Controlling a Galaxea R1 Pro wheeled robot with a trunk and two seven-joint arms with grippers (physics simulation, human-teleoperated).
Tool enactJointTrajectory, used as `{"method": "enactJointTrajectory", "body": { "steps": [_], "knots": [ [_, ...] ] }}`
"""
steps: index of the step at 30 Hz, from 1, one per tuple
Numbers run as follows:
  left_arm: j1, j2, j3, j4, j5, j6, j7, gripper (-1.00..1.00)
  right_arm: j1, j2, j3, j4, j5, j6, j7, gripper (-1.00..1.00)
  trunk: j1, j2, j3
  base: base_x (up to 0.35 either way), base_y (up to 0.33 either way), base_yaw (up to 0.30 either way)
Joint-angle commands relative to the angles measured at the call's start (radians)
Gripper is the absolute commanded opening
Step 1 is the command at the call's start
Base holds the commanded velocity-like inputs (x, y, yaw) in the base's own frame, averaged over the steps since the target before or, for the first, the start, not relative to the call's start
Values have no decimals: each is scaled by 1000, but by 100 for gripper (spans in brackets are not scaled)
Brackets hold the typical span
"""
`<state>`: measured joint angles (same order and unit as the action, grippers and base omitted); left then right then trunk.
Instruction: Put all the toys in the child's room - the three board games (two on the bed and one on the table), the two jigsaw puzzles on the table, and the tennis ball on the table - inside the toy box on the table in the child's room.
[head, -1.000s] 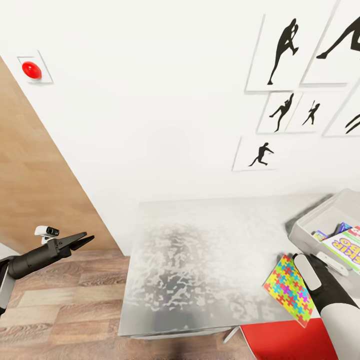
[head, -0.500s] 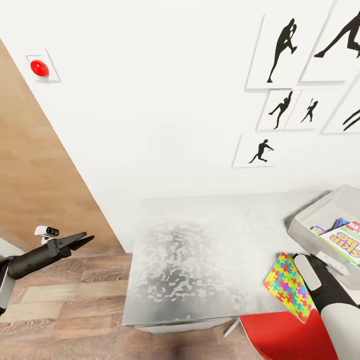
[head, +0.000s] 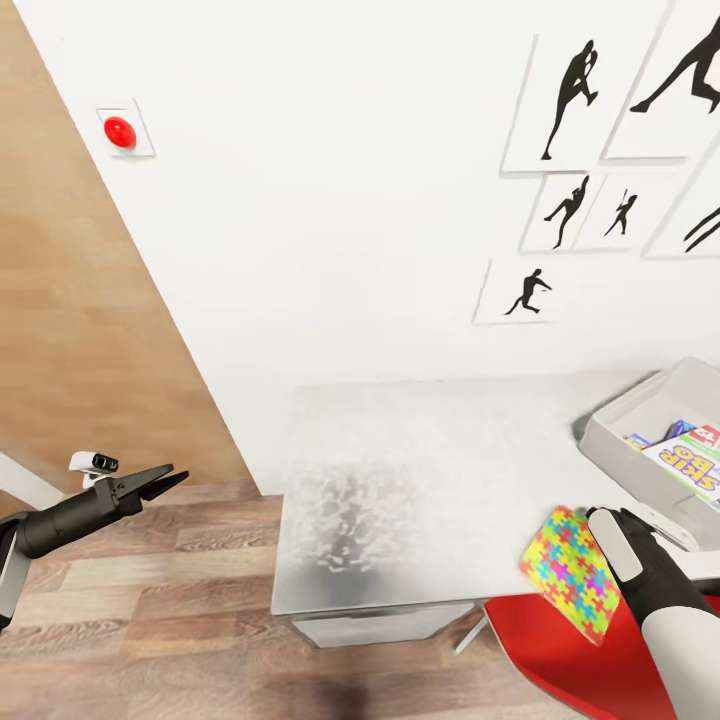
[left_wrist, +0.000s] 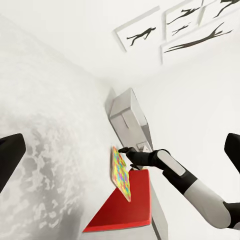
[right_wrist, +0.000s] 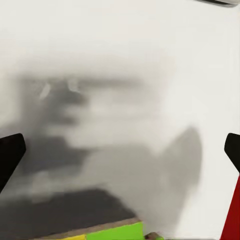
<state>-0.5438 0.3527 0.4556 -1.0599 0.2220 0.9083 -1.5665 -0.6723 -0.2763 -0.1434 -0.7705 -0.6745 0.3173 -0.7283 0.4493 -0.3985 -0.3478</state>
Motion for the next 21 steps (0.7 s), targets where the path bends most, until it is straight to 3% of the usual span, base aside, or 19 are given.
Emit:
{"method": "enactJointTrajectory", "body": {
  "steps": [1, 21],
  "knots": [
    [-1, 0, 0, 0, -1, 11, -4, 100, 0, 0, 1, 43, -24, 5, -3, 100, 1, -1, -2, -3, 7, 0],
    [-1, 0, 0, 0, -1, 11, -4, 100, 0, 2, 1, 43, -23, 4, -3, 100, 1, -1, -2, 0, 1, 0]
  ]
}}
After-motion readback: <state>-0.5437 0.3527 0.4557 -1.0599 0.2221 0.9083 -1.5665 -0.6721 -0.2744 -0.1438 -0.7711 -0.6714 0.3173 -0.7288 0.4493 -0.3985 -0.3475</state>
